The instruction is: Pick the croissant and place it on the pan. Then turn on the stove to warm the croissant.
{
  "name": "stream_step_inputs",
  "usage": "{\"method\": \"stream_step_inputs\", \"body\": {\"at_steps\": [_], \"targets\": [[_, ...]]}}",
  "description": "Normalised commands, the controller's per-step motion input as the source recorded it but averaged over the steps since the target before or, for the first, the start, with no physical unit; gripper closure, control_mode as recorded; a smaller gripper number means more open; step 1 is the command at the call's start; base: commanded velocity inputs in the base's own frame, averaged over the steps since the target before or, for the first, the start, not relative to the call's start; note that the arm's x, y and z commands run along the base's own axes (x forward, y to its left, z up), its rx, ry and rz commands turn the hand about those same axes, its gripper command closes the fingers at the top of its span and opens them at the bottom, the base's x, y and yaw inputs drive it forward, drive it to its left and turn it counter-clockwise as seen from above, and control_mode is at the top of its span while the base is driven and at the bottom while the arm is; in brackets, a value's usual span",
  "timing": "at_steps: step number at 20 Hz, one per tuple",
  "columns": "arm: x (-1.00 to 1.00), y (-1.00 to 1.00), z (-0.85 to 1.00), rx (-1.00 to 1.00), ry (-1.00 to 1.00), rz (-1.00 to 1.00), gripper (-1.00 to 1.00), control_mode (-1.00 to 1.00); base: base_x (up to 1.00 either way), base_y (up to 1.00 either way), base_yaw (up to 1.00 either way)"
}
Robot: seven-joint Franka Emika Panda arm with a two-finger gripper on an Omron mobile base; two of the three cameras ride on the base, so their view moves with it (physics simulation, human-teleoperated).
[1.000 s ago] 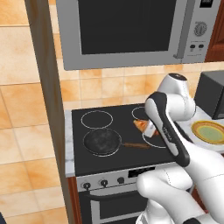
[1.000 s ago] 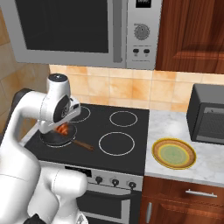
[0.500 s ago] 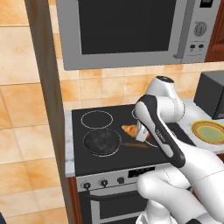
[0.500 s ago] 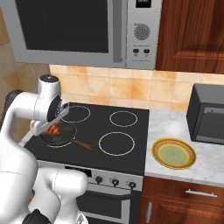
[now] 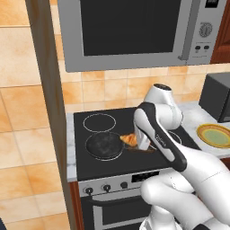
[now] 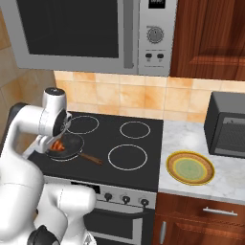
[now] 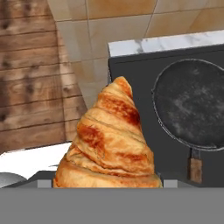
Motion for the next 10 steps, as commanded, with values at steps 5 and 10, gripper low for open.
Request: {"method": "stream_step_inputs", "body": {"at_steps": [5,10], "targets": [[0.2,0.05,-0.07,0.0,0.0,0.02,1.0,-1.0,0.0,0.0,0.0],[0.26,0.04,-0.06,0.0,0.0,0.0,1.0,-1.0,0.0,0.0,0.0]]}}
